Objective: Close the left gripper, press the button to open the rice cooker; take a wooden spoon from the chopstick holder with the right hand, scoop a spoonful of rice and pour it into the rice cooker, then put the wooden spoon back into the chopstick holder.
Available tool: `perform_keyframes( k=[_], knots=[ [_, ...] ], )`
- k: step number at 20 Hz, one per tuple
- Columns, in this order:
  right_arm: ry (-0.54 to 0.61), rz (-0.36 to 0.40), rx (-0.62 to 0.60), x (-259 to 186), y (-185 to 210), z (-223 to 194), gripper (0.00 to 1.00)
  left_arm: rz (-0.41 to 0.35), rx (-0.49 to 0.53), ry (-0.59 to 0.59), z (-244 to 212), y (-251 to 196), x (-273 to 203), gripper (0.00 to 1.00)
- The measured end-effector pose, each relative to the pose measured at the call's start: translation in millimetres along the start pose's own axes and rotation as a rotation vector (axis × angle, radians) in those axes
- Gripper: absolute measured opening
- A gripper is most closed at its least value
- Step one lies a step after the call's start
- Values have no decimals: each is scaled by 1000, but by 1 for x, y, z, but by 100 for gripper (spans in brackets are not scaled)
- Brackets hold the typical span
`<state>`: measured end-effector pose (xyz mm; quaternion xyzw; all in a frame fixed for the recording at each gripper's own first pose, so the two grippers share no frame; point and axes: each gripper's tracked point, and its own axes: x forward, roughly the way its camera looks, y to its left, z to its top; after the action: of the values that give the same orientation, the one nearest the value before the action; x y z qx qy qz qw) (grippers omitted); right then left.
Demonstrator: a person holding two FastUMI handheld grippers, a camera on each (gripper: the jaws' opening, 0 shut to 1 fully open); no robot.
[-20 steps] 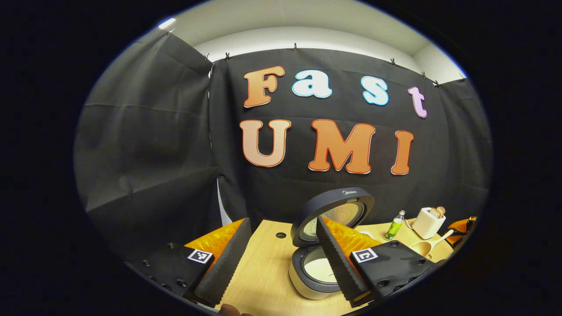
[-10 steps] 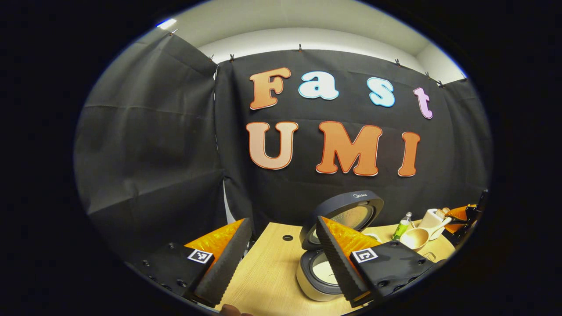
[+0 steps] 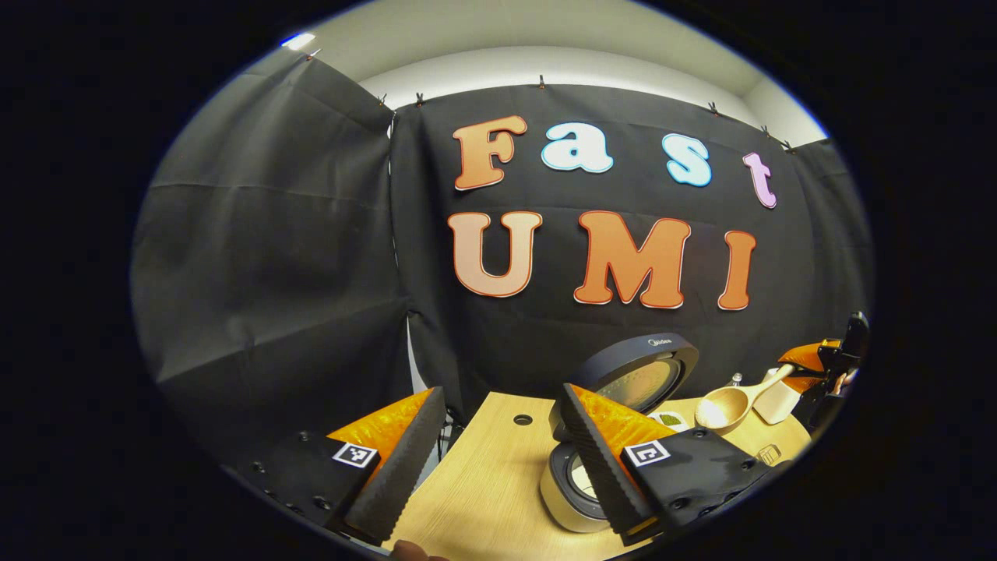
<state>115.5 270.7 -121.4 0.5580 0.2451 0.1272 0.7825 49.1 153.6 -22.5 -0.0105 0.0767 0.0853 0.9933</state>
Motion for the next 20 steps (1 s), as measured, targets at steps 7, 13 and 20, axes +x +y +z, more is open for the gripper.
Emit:
perform_keyframes(
  k=[7,13,20],
  knots=[
    [4,-7,-164,14,18,-15,4,23,-2,4,-6,12,-1,97],
    [-25,10,-347,16,42,-21,5,30,-4,1,-8,18,-2,97],
    [-29,10,-548,18,61,-31,4,36,-8,4,-11,23,-1,97]
  ],
)
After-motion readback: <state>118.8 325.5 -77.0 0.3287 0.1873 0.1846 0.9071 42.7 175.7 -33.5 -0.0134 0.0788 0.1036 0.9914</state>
